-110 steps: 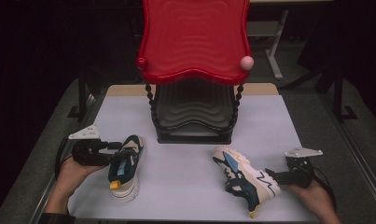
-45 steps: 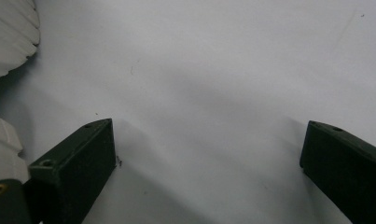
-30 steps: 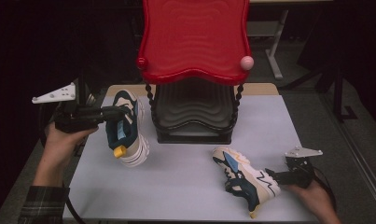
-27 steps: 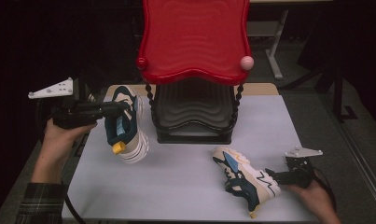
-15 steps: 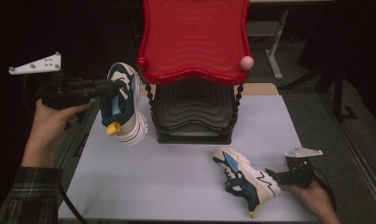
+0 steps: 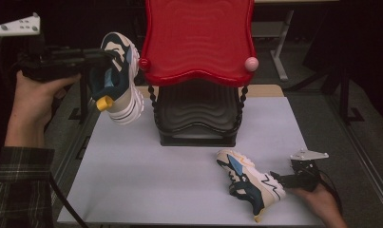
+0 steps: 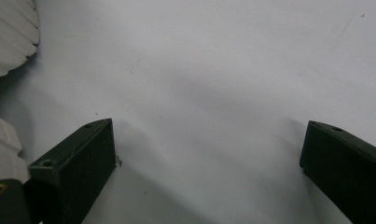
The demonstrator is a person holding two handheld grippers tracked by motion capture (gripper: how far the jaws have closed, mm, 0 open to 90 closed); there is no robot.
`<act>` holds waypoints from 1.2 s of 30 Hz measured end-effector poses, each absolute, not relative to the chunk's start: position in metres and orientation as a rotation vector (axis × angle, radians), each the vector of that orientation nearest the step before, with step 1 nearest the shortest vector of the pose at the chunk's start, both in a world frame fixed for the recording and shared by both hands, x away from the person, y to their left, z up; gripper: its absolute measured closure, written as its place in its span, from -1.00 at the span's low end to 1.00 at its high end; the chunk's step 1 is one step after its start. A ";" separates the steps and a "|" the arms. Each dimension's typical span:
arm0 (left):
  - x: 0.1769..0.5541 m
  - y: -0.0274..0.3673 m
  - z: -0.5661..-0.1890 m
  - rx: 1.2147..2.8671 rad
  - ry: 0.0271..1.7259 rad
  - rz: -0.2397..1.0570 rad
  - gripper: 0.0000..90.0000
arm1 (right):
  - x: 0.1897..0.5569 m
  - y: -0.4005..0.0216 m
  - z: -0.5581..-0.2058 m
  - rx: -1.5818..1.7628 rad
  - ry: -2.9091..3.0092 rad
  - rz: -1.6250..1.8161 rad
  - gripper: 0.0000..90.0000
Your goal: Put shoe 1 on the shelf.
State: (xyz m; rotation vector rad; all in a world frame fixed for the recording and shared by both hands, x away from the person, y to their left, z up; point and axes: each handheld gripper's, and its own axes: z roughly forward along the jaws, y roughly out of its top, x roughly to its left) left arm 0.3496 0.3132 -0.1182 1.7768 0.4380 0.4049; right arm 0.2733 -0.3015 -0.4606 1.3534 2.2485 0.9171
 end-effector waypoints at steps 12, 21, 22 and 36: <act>0.368 0.294 -0.068 1.762 0.344 0.456 0.65 | 0.273 -0.302 -0.460 1.355 2.250 0.917 -0.94; 0.396 0.261 -0.050 1.785 0.285 0.464 0.66 | 0.273 -0.302 -0.461 1.354 2.249 0.918 -0.94; 0.400 0.256 -0.049 1.790 0.280 0.465 0.66 | 0.273 -0.302 -0.461 1.354 2.250 0.918 -0.94; 0.446 0.205 -0.046 1.857 0.207 0.473 0.67 | 0.273 -0.302 -0.461 1.354 2.247 0.919 -0.94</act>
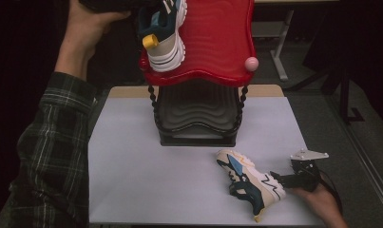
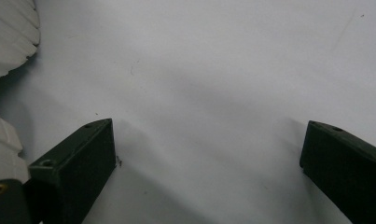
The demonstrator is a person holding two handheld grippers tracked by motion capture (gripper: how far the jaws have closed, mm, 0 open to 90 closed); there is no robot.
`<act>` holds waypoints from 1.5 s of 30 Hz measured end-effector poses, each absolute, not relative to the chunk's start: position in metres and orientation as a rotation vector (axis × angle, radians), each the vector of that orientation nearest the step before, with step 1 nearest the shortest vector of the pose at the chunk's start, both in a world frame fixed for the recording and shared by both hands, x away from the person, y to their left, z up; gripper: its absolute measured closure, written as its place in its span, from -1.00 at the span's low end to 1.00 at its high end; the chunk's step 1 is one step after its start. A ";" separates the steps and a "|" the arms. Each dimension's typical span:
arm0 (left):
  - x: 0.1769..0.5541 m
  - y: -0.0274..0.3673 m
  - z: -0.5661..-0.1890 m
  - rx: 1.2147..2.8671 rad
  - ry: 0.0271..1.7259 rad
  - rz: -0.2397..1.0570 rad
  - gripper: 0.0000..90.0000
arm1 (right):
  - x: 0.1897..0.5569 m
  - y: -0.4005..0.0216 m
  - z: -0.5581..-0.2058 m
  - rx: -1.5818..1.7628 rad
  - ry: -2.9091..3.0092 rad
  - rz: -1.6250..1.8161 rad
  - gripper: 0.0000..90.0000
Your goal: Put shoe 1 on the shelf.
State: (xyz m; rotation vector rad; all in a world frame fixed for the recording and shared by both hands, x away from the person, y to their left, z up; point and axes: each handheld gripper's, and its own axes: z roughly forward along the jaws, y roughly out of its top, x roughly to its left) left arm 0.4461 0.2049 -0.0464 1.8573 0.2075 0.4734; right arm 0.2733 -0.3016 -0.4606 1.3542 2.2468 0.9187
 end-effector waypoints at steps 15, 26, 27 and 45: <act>0.480 0.166 -0.058 1.886 0.162 0.513 0.66 | 0.273 -0.302 -0.461 1.354 2.247 0.919 -0.94; 0.480 0.148 -0.064 1.898 0.197 0.455 0.39 | 0.273 -0.301 -0.461 1.356 2.247 0.919 -0.94; 0.480 0.148 -0.064 1.900 0.201 0.456 0.37 | 0.273 -0.302 -0.461 1.355 2.248 0.920 -0.94; 0.468 0.159 -0.072 1.926 0.249 0.400 -0.53 | 0.273 -0.301 -0.460 1.356 2.245 0.917 -0.94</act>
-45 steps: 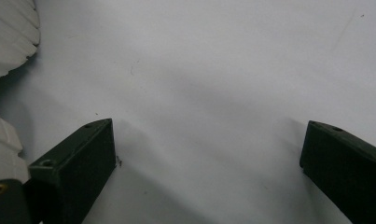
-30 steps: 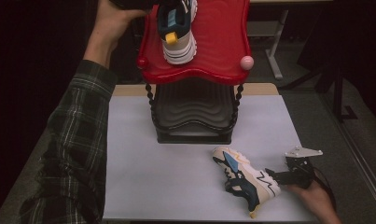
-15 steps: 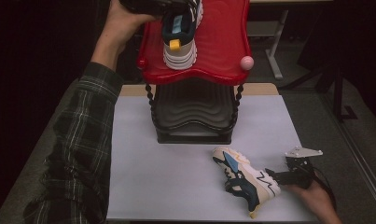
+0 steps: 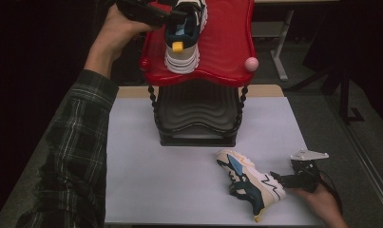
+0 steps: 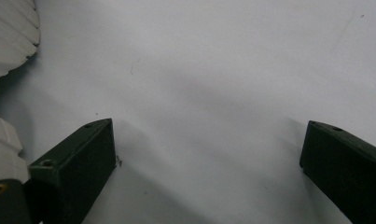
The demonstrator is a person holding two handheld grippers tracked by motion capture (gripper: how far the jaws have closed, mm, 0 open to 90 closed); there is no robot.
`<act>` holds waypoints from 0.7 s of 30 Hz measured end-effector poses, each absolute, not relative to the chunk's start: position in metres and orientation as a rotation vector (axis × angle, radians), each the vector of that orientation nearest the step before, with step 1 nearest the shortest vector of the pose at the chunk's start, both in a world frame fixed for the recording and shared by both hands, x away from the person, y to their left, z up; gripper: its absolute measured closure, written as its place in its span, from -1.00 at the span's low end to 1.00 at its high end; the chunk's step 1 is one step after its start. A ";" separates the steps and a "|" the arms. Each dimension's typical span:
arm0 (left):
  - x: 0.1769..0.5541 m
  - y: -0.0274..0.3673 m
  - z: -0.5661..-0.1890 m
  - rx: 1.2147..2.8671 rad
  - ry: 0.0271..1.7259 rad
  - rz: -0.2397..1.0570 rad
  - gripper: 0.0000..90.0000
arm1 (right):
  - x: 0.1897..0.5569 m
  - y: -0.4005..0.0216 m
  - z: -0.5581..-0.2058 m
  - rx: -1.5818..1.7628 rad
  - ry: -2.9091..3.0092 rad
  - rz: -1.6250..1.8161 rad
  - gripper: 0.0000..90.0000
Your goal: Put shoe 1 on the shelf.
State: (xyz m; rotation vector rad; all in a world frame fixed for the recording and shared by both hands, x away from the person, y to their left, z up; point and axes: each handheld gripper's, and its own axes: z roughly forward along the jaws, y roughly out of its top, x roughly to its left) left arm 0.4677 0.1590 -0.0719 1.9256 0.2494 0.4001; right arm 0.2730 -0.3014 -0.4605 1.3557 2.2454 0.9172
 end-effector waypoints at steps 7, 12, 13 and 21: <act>0.447 0.179 -0.071 1.931 0.270 0.390 -0.68 | 0.273 -0.301 -0.461 1.353 2.246 0.918 -0.94; 0.429 0.199 -0.075 1.941 0.295 0.401 -0.71 | 0.273 -0.301 -0.461 1.353 2.247 0.917 -0.94; 0.425 0.203 -0.076 1.946 0.302 0.400 -0.71 | 0.273 -0.301 -0.461 1.354 2.246 0.917 -0.94; 0.394 0.233 -0.095 1.952 0.375 0.419 -0.71 | 0.273 -0.301 -0.460 1.353 2.248 0.915 -0.94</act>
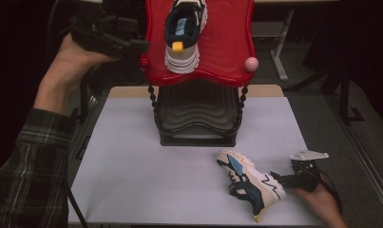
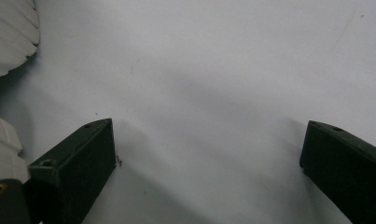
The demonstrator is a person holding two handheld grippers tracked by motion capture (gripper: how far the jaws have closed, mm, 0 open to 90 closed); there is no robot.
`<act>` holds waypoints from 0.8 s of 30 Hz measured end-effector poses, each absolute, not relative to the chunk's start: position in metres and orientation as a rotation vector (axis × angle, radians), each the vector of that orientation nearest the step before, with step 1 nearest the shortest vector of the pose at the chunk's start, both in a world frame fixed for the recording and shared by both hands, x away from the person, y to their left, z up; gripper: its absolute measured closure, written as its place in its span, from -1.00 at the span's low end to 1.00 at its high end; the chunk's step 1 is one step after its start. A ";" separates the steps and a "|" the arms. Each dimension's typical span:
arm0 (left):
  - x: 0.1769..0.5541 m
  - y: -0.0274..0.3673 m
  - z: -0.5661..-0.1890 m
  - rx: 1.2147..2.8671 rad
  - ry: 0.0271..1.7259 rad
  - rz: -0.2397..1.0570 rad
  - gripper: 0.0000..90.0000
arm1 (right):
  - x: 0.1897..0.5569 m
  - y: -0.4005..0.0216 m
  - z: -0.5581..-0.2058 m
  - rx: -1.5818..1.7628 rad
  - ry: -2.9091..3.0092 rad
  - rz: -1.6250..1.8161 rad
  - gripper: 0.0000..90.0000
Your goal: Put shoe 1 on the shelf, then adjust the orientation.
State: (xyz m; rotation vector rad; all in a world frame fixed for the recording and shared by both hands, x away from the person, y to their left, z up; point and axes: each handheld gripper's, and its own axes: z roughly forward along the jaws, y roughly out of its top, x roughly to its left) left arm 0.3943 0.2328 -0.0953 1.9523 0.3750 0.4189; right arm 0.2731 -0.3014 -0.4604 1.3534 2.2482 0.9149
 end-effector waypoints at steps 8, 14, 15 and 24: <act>0.373 0.260 -0.123 1.962 0.438 0.429 -0.71 | 0.273 -0.301 -0.460 1.352 2.247 0.914 -0.94; 0.358 0.275 -0.148 1.973 0.466 0.424 -0.71 | 0.273 -0.301 -0.460 1.352 2.247 0.914 -0.94; 0.356 0.277 -0.152 1.975 0.471 0.421 -0.71 | 0.273 -0.301 -0.460 1.352 2.247 0.914 -0.94; 0.334 0.286 -0.200 2.001 0.503 0.395 -0.70 | 0.273 -0.301 -0.460 1.351 2.246 0.915 -0.94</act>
